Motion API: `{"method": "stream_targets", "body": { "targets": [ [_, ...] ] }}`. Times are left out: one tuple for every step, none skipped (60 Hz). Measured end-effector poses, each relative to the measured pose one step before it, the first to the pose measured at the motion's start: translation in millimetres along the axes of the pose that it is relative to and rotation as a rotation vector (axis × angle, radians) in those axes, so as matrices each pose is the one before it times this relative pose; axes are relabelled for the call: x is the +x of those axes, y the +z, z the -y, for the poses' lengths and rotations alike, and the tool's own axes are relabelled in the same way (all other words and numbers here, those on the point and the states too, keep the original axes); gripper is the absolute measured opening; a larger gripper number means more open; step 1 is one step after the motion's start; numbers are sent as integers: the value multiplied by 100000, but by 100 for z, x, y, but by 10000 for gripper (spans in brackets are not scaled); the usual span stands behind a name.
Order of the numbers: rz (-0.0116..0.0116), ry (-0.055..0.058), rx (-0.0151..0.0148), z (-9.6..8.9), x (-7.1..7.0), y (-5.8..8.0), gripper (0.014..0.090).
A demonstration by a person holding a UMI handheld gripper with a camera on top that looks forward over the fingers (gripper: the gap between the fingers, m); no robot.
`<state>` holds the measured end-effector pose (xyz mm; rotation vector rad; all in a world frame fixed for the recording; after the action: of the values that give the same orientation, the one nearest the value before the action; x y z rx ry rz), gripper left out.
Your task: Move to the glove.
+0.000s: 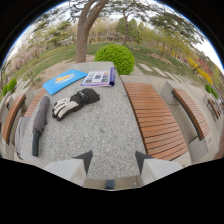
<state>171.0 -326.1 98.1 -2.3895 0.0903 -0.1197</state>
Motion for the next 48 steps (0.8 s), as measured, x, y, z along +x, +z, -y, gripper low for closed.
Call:
{"method": "stream_targets", "body": {
  "targets": [
    [47,-43,69,3,-40,-30,848],
    [-19,-23,78,-6,-40,-46,848],
    [-135,-51,67,-1,-11,-56,846],
    [-115,-92,73,-19,-10,-73,847],
    [-9,-125,112,-5,-78,-83,848],
    [217,-114,95,-92,234,-189,847],
    [27,-34,66,-34,-96,-90,847],
    [-38,-16,23,-48,-121,-98,847],
    [-42,18,30,-86,-167,-117,847],
    [22,25,18,-96,-197,-142,847],
    [91,78,-36,-24,-331,-157,847],
    [160,108,169,-153,-159,-5,845],
    [101,118,145,-188,-262,-132,846],
    [101,44,109,-133,-279,-106,845],
    [96,34,56,-145,-285,-117,847],
    [87,23,36,-154,-309,-106,847],
    [158,-8,55,-144,-359,-115,844],
    [338,-48,-125,65,-286,-238,843],
    [287,-52,57,-182,-559,-28,842],
    [399,-41,-38,-157,-459,-86,842],
    [409,-125,-82,-165,-435,-142,841],
    [389,-205,-78,-156,-476,-105,843],
    [404,-173,10,-143,-510,-74,842],
    [471,-108,73,-159,-537,-121,843],
    [428,-167,157,-74,-675,48,842],
    [579,-281,-7,-109,-597,-12,840],
    [605,-235,-49,-113,-596,-17,841],
    [609,-111,-8,-69,-592,18,845],
    [678,-32,3,-52,-590,8,849],
    [722,-46,-97,-17,-641,-199,848],
    [631,-198,12,-121,-560,170,847],
    [503,-200,-80,-29,-486,44,847],
    [336,-101,40,31,-448,87,849],
    [301,-6,111,47,-441,106,850],
    [324,-81,65,-2,-439,33,849],
    [284,-121,6,62,-381,120,849],
    [219,-210,38,85,-354,120,849],
    [269,-182,139,153,-303,136,850],
    [201,-182,228,141,-326,145,851],
    [308,-87,217,163,-301,141,851],
    [385,-114,172,169,-295,155,850],
    [321,-125,140,191,-255,183,850],
    [230,-121,158,270,-253,333,849],
    [117,-147,137,213,-176,274,849],
    [19,-171,59,200,-126,292,849],
    [2,-130,43,241,-100,324,849],
    [127,-129,130,280,-99,312,849],
    [62,-113,214,299,-69,345,850]
  ]
}}
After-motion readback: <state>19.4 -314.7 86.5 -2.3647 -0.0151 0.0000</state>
